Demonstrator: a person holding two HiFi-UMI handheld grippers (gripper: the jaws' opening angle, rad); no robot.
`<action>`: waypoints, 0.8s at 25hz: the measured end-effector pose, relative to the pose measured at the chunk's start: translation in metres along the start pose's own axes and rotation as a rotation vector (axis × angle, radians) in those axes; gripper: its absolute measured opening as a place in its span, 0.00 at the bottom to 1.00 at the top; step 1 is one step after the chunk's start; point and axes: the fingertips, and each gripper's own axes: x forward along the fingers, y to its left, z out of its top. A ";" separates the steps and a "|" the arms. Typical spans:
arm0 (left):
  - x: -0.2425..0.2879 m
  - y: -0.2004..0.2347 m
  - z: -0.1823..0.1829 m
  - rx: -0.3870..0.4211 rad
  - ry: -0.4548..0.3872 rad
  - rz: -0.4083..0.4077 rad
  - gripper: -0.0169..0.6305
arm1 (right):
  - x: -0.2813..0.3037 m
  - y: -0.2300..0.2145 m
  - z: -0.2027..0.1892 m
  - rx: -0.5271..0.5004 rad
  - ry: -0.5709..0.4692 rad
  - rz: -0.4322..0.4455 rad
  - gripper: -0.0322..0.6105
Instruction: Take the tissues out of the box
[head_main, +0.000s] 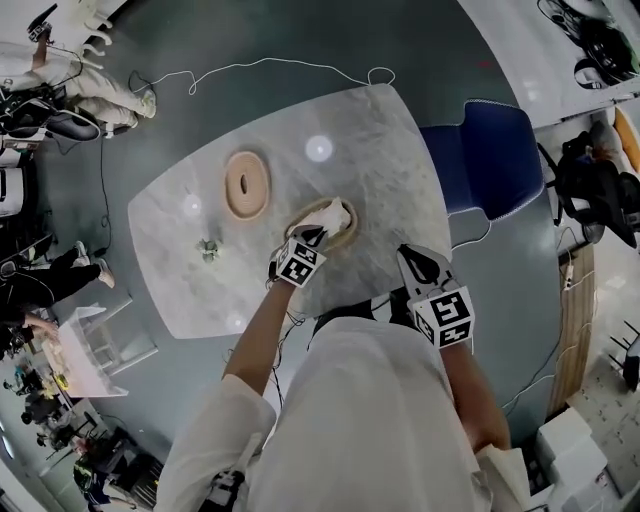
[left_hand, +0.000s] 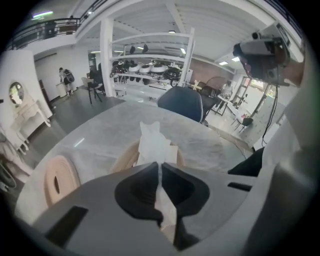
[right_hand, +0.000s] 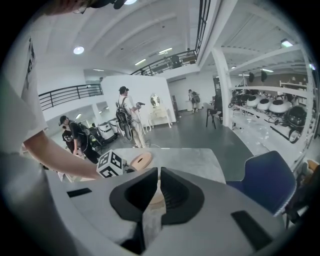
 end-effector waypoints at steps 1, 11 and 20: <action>-0.004 0.000 0.002 -0.020 -0.017 0.005 0.06 | -0.002 -0.001 0.001 -0.004 -0.001 0.003 0.11; -0.073 -0.004 0.027 -0.155 -0.214 0.086 0.06 | -0.015 0.006 0.013 -0.073 -0.031 0.053 0.11; -0.144 -0.016 0.047 -0.239 -0.379 0.200 0.06 | -0.025 0.018 0.022 -0.133 -0.050 0.111 0.11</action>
